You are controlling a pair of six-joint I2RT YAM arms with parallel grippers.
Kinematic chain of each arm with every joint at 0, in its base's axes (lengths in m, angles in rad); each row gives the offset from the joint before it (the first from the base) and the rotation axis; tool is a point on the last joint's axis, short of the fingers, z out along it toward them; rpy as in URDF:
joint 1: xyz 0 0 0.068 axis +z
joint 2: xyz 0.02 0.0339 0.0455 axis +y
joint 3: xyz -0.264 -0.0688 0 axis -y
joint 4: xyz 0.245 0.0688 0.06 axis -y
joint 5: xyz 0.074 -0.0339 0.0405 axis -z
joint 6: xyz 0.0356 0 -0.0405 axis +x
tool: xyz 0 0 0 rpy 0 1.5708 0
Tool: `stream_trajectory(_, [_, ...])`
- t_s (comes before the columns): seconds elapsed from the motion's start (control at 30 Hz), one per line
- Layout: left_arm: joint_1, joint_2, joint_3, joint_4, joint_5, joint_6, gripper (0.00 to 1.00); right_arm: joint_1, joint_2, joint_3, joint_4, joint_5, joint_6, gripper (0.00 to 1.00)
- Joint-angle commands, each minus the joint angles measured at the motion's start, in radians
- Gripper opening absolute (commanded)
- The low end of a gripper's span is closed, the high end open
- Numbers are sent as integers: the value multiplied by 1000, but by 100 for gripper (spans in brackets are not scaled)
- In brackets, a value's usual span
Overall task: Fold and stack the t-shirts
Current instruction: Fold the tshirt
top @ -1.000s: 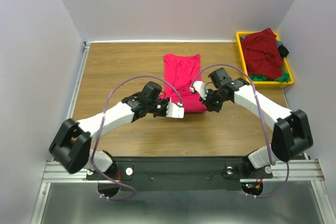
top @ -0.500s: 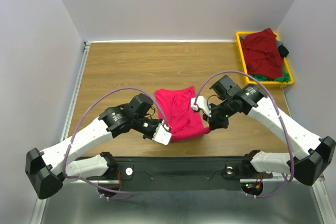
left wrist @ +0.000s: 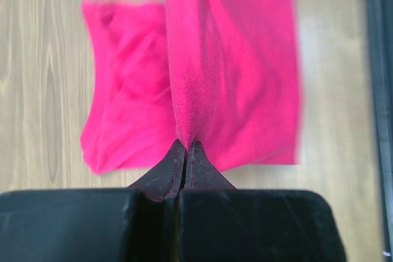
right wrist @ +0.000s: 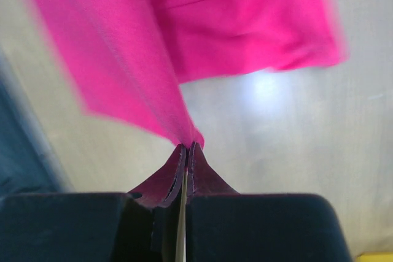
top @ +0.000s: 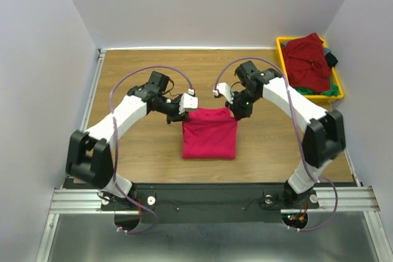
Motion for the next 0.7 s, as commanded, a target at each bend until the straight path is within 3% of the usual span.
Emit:
stream_trajectory(0.0, [65,153,69,46,-2,-38,0,-86,178,125,92,3,-97,0])
stream_trajectory(0.23, [121,515,227,115,-65,-184,6,-100,419,179,167,-42,-43,1])
stream_trajectory(0.37, [122,583,270,122,-68,-225,8,-101,487,173,233,-33,12,1])
stream_trajectory(0.53, [119,518,165,103,-41,-210,9,-100,466,139,238,-79,81,3])
stream_trajectory(0.67, [101,367,22,56,-18,-137,9,-79,332,-35,219,-123,107,3])
